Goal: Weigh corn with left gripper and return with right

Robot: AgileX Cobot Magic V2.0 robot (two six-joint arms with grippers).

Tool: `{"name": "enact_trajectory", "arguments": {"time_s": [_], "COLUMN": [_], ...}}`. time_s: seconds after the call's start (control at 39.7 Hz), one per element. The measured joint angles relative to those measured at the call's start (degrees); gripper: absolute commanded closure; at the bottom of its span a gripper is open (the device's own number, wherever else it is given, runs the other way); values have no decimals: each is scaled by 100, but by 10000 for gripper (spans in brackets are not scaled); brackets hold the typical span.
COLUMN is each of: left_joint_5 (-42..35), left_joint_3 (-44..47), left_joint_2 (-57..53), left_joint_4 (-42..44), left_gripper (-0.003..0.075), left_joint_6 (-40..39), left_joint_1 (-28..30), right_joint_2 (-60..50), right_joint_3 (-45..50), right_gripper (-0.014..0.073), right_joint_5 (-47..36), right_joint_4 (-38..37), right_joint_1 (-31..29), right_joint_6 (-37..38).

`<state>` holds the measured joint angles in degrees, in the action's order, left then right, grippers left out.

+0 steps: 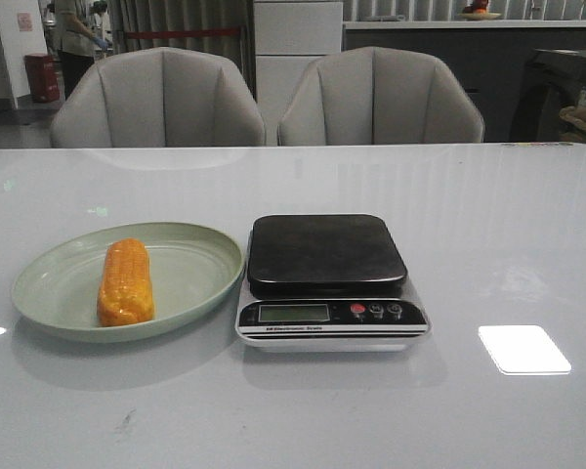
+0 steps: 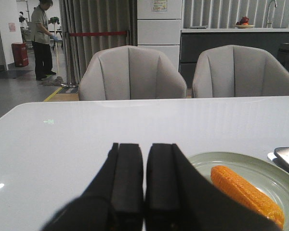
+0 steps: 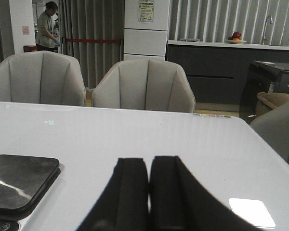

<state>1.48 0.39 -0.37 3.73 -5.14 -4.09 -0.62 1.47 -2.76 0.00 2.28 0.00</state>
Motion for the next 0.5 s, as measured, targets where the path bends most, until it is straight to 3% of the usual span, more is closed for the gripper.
{"name": "enact_trajectory", "arguments": {"time_s": [0.5], "left_joint_5": [0], "left_joint_3": [0], "left_joint_2": [0], "left_joint_4": [0], "left_gripper": [607], "left_joint_6": [0], "left_joint_1": [0], "right_joint_2": [0], "right_joint_3": [0], "right_gripper": [418], "right_joint_5": [0], "right_joint_4": [0], "right_joint_1": [0], "right_joint_6": [52]}}
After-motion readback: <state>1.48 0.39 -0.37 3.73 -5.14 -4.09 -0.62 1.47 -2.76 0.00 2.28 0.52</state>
